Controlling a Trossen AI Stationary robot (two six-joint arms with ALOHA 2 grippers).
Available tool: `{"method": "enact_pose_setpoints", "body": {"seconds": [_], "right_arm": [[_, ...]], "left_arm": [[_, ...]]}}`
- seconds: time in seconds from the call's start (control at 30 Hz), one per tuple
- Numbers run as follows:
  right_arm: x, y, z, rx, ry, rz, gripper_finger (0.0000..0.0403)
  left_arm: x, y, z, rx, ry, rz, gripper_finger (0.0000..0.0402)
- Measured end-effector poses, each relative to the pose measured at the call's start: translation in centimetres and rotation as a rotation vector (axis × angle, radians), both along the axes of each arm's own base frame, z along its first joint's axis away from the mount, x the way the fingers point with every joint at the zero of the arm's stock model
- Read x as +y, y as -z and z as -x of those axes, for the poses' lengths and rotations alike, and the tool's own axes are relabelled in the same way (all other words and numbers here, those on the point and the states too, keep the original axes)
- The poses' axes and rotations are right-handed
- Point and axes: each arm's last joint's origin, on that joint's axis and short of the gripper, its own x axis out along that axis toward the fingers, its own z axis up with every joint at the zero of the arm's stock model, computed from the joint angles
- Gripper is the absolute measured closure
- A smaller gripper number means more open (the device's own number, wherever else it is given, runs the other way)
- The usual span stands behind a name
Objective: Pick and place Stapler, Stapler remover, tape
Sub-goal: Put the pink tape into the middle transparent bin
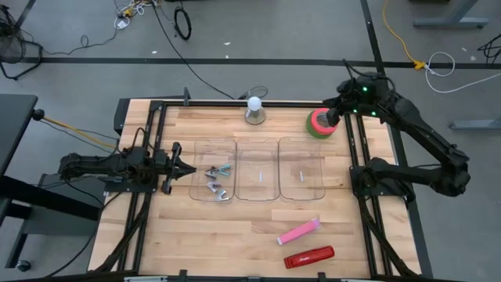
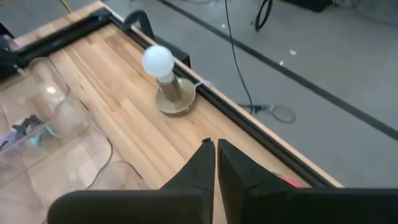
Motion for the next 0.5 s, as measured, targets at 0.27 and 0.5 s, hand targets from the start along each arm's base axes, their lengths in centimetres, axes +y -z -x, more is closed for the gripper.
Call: {"method": "enact_pose_setpoints", "body": {"seconds": [0.27,0.5], "right_arm": [[-1.9,1.8,-1.8,0.06,0.018,-0.094,0.0381],[-3.3,3.5,-3.0,0.139,0.073,-0.156,0.0375]], "left_arm": [[0.0,0.0,0.0,0.0,0.0,0.0,0.0376],[0.0,0.0,0.0,0.0,0.0,0.0,0.0376]]}}
